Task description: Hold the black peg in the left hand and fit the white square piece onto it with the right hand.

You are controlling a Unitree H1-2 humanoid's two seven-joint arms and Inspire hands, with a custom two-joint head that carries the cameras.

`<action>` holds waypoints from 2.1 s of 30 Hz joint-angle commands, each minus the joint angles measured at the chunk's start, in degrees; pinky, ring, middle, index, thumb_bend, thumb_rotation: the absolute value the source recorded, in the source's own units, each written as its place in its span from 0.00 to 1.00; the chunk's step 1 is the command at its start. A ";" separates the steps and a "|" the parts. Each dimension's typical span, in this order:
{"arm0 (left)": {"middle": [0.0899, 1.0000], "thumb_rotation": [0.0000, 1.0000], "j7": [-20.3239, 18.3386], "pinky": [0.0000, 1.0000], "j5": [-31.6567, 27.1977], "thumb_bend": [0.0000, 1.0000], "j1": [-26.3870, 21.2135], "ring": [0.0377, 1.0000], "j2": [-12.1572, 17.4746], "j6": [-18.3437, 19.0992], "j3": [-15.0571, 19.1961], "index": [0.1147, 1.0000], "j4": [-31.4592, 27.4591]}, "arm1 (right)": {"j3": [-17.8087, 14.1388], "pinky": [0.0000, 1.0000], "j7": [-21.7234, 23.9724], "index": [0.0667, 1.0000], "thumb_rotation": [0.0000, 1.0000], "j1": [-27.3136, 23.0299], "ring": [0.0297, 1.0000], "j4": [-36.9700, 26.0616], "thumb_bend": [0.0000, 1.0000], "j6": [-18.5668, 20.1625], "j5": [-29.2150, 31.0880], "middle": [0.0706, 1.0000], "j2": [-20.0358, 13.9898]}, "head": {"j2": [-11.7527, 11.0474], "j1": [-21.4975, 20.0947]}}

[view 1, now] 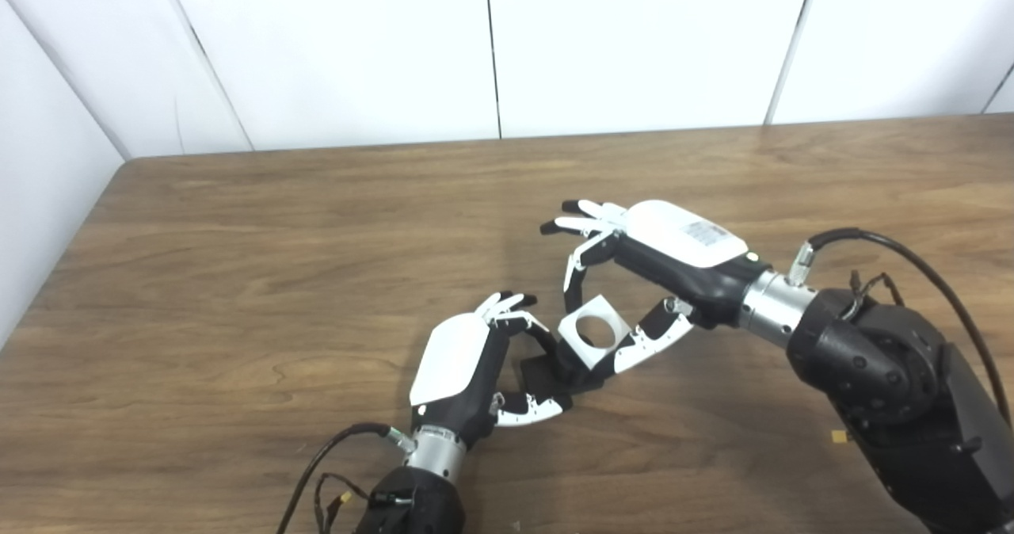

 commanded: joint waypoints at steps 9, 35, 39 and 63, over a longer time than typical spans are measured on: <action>0.85 0.07 -0.57 0.80 -0.30 0.50 0.07 0.93 -0.78 0.06 -0.75 0.43 0.31 | 0.20 1.00 -2.01 0.45 0.15 -1.23 1.00 1.67 0.52 -3.14 -0.20 0.93 0.77 | 0.32 0.26; 0.86 0.07 -1.89 0.80 0.18 0.50 -1.34 0.93 -1.54 1.14 -2.13 0.43 -0.26 | 1.07 1.00 -2.14 0.45 0.15 -1.45 1.00 5.26 0.52 -4.97 0.10 0.93 0.89 | -0.19 1.41; 0.86 0.07 -2.50 0.81 0.06 0.50 -1.37 0.94 -1.83 1.42 -2.13 0.43 -0.51 | 1.15 1.00 -2.35 0.45 0.15 -1.52 1.00 5.82 0.52 -5.57 -0.16 0.93 1.11 | -0.27 1.39; 0.86 0.07 -2.17 0.80 0.23 0.50 -0.88 0.93 -1.53 0.64 -2.08 0.43 -0.99 | 0.85 1.00 -2.23 0.45 0.15 -1.43 1.00 6.97 0.52 -6.42 -1.26 0.93 0.98 | -0.18 1.43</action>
